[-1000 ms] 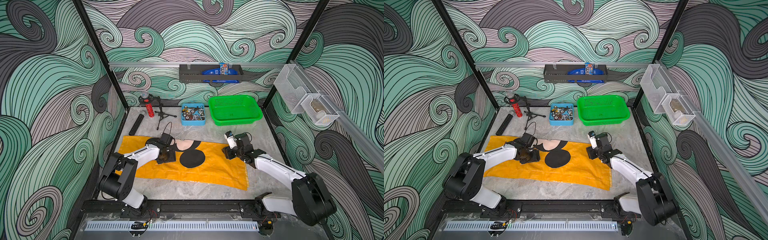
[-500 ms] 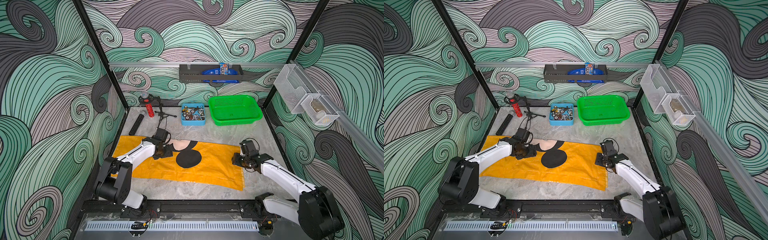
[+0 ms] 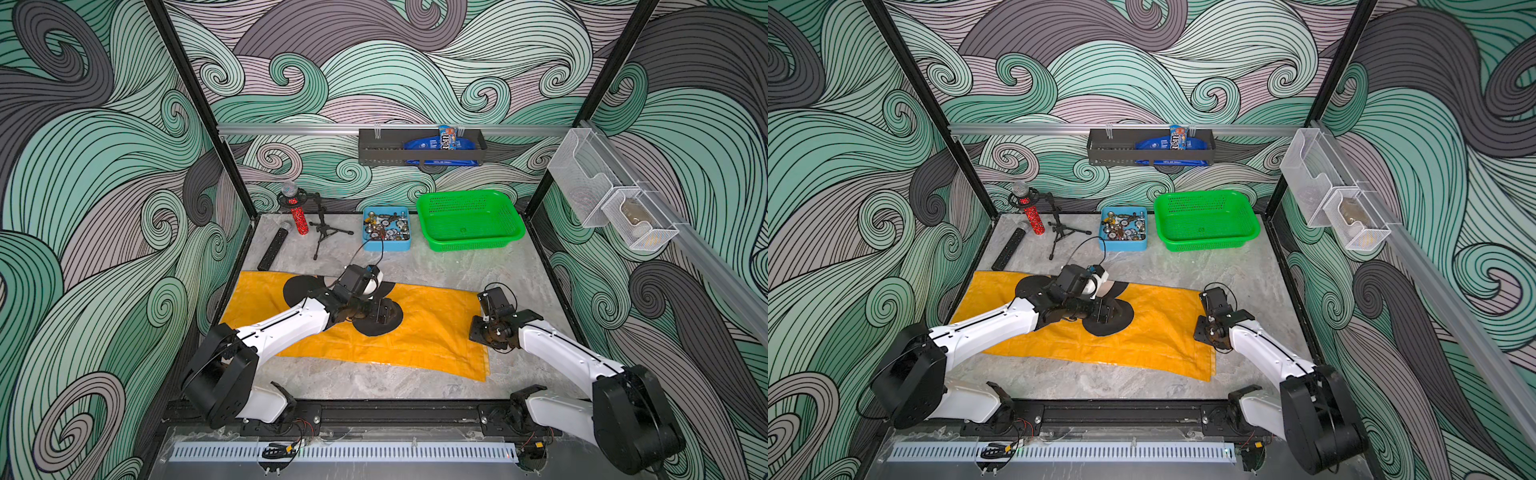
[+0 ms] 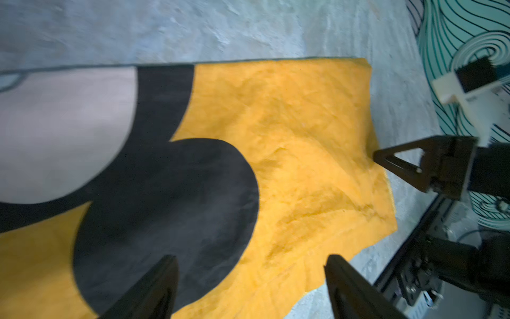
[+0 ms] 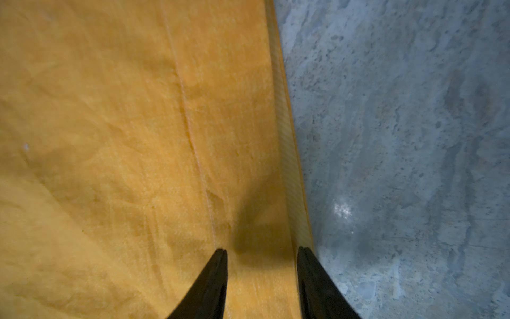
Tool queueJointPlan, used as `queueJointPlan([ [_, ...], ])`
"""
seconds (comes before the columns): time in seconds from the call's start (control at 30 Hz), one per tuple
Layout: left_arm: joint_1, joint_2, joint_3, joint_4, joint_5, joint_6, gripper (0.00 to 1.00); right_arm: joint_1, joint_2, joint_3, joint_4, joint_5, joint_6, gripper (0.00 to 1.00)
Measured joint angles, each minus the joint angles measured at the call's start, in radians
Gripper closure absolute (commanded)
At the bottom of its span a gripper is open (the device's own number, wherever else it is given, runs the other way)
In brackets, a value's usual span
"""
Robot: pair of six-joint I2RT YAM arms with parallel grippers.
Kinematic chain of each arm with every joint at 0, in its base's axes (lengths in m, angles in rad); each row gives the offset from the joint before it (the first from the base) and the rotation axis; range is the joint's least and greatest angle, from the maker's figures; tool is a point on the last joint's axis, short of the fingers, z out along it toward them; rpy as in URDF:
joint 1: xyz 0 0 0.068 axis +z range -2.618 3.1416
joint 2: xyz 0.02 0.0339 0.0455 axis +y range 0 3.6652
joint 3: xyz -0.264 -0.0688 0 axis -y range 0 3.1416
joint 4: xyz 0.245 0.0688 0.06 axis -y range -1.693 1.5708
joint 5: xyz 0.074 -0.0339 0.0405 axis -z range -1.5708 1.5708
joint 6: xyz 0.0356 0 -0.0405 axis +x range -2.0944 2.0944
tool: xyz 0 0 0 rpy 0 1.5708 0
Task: Roll up the pillowcase
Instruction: Roll the pillowcase at the center of the board.
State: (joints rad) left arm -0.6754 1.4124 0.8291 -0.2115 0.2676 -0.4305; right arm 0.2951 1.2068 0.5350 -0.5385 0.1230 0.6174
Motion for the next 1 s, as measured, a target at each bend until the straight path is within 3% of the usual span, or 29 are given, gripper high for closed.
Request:
queueJointPlan([
  [0.13, -0.057, 0.015, -0.031, 0.065, 0.037, -0.003, 0.09, 0.008, 0.038, 0.003, 0.000, 0.008, 0.008, 0.58],
  [0.2, -0.079, 0.037, -0.031, 0.090, 0.047, -0.005, 0.01, 0.014, 0.043, 0.005, 0.000, 0.019, 0.016, 0.62],
  [0.3, -0.105, 0.052, -0.033, 0.117, 0.060, -0.009, 0.01, 0.027, 0.052, 0.008, -0.005, 0.043, 0.026, 0.70],
  [0.87, -0.166, 0.071, -0.067, 0.163, 0.075, -0.014, 0.01, 0.078, 0.020, 0.008, -0.046, 0.093, 0.061, 0.76],
  [1.0, -0.170, 0.071, -0.072, 0.169, 0.077, -0.015, 0.01, 0.088, 0.016, 0.008, -0.056, 0.097, 0.071, 0.82],
])
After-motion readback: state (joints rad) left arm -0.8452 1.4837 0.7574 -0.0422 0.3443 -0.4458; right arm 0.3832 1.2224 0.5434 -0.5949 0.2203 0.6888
